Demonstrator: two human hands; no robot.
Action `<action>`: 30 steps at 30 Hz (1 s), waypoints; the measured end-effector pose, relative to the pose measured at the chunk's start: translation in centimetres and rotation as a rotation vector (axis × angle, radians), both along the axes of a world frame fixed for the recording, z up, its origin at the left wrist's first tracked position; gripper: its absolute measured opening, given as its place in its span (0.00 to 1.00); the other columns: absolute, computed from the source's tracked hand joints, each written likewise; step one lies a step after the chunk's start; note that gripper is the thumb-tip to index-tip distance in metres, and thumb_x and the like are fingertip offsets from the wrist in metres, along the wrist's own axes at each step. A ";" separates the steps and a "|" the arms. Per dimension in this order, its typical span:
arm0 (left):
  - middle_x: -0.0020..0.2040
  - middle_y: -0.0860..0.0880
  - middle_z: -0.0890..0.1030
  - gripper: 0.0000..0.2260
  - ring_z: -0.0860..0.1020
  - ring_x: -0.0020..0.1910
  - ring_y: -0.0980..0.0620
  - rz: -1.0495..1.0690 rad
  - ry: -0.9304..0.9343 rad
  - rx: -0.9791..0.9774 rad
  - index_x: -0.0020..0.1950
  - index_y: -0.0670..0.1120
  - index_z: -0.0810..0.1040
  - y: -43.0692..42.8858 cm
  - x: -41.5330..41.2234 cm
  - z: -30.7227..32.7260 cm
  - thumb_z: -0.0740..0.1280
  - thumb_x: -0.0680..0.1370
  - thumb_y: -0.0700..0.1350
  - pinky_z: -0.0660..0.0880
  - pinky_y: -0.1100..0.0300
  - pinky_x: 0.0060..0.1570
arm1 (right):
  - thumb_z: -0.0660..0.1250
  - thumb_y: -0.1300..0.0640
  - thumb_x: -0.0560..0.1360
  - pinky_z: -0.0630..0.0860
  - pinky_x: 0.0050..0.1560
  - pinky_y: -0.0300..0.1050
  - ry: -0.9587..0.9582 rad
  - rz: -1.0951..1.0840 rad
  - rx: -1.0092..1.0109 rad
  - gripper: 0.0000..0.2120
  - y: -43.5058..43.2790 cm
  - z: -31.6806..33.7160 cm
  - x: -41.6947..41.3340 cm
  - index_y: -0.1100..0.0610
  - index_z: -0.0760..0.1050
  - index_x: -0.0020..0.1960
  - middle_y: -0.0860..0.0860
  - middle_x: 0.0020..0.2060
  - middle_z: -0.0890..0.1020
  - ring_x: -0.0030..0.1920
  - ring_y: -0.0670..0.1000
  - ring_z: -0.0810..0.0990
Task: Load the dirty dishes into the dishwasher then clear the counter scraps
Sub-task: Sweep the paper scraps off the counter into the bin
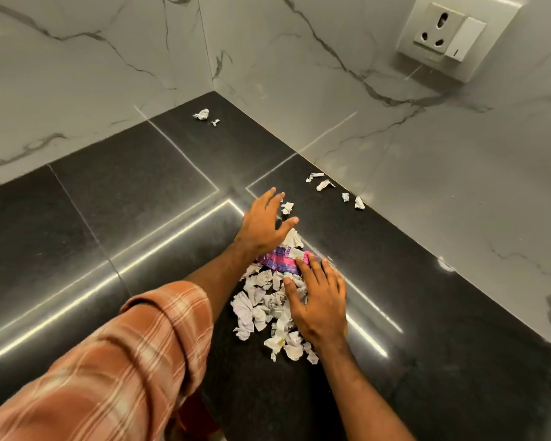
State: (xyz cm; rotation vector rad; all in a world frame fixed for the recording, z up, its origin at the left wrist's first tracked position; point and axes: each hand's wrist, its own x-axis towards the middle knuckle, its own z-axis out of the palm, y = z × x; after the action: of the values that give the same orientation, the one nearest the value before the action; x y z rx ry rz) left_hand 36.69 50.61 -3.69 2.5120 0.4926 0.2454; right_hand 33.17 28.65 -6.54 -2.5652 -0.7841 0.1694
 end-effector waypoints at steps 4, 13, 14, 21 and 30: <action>0.84 0.49 0.47 0.36 0.47 0.82 0.46 -0.066 0.329 0.036 0.83 0.50 0.51 0.3 4.7 -1.4 0.53 0.81 0.68 0.51 0.41 0.79 | 0.43 0.27 0.81 0.46 0.82 0.54 -0.002 -0.007 -0.003 0.33 0.0 -0.2 0.1 0.39 0.58 0.81 0.41 0.82 0.59 0.83 0.46 0.50; 0.82 0.51 0.58 0.32 0.53 0.81 0.52 -0.110 0.241 -0.072 0.80 0.52 0.62 -2.4 -2.2 -1.5 0.45 0.82 0.68 0.46 0.45 0.79 | 0.42 0.26 0.80 0.46 0.82 0.55 0.009 0.011 -0.014 0.34 -0.2 -0.2 0.2 0.40 0.59 0.81 0.41 0.82 0.57 0.83 0.47 0.49; 0.80 0.51 0.62 0.32 0.56 0.80 0.52 -0.105 0.224 -0.064 0.79 0.54 0.65 -2.3 -3.4 -1.3 0.44 0.82 0.69 0.47 0.44 0.79 | 0.43 0.26 0.80 0.47 0.82 0.55 0.011 0.010 -0.008 0.34 -0.1 -0.1 0.2 0.40 0.59 0.81 0.41 0.82 0.58 0.83 0.47 0.50; 0.81 0.57 0.58 0.30 0.49 0.81 0.57 -0.053 0.103 0.136 0.81 0.57 0.59 -2.6 -10.1 -4.1 0.49 0.82 0.69 0.47 0.46 0.80 | 0.48 0.30 0.82 0.50 0.82 0.57 0.055 0.036 0.118 0.28 -0.4 0.3 0.2 0.36 0.62 0.79 0.38 0.81 0.58 0.82 0.43 0.53; 0.83 0.56 0.52 0.33 0.51 0.81 0.59 0.004 -0.028 0.028 0.83 0.57 0.50 -2.5 -10.1 -3.9 0.52 0.81 0.69 0.50 0.48 0.80 | 0.54 0.41 0.85 0.61 0.79 0.56 0.071 -0.098 0.502 0.24 1.4 1.1 10.7 0.49 0.72 0.76 0.46 0.76 0.72 0.77 0.44 0.66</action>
State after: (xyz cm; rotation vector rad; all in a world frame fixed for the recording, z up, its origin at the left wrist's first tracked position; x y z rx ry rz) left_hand 26.55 48.07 -7.57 2.5312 0.4866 0.2901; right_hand 43.86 30.08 -5.47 -2.1027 -0.5838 0.0261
